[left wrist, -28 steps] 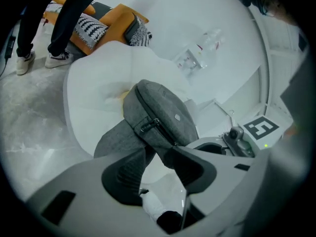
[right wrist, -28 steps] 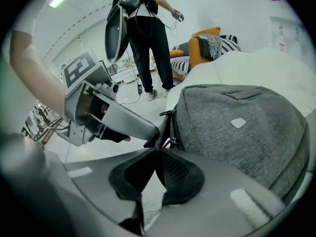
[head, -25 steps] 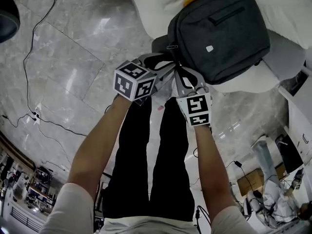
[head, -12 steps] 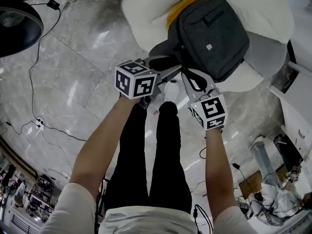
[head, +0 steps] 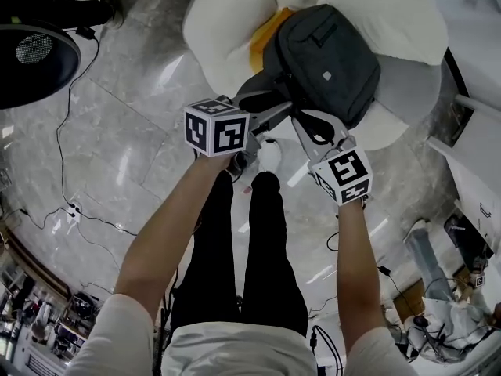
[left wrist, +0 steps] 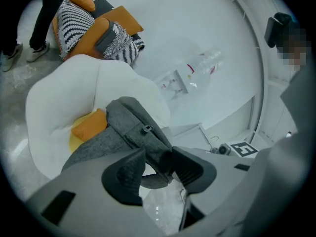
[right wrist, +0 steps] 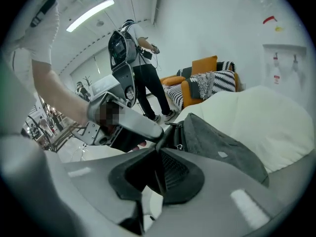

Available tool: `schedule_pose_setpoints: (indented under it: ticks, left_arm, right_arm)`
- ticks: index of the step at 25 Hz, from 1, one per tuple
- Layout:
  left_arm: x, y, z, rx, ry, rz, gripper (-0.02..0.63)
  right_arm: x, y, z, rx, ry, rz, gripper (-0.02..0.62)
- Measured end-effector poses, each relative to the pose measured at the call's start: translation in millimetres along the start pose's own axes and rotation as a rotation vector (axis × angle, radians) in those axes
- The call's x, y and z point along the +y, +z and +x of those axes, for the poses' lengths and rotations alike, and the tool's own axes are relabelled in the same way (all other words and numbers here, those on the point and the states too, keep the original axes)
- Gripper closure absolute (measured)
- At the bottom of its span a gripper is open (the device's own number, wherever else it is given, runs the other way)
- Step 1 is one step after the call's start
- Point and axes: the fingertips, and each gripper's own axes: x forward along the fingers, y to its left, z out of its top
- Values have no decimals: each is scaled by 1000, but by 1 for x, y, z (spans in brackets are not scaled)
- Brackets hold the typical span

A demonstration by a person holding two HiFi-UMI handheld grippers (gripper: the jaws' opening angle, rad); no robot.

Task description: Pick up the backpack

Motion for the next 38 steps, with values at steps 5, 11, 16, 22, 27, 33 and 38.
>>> schedule_pose_setpoints:
  ticks: [5,11,16,22,27,33,38]
  left_arm:
    - [-16,16,3,8,25,-42,433]
    - [-33,33,18,29,-6,-121,384]
    - [-40,47,28,21,54,-111,414]
    - [-71,74,37,-36,56,-85,530]
    - [-79,94,47,-77,54,-108,543]
    - [-101,111,52,-115,44,-110,552]
    - [-125,130,56,-133,33,-88,554]
  right_arm:
    - [-6,24,-11,-5,-26,-91,563]
    - [-19,38,-23,-18,-10,-106,565]
    - [-31,50,-32,-35,-2,-103,565]
    - [-50,73,-48,-57,-10,-116,566]
    - [-69,87,-54,-72,-10,-101,568]
    - [-80,105,-71,-96,-8,-111,569]
    - [-92,124,-89,-108,-4,-116,569]
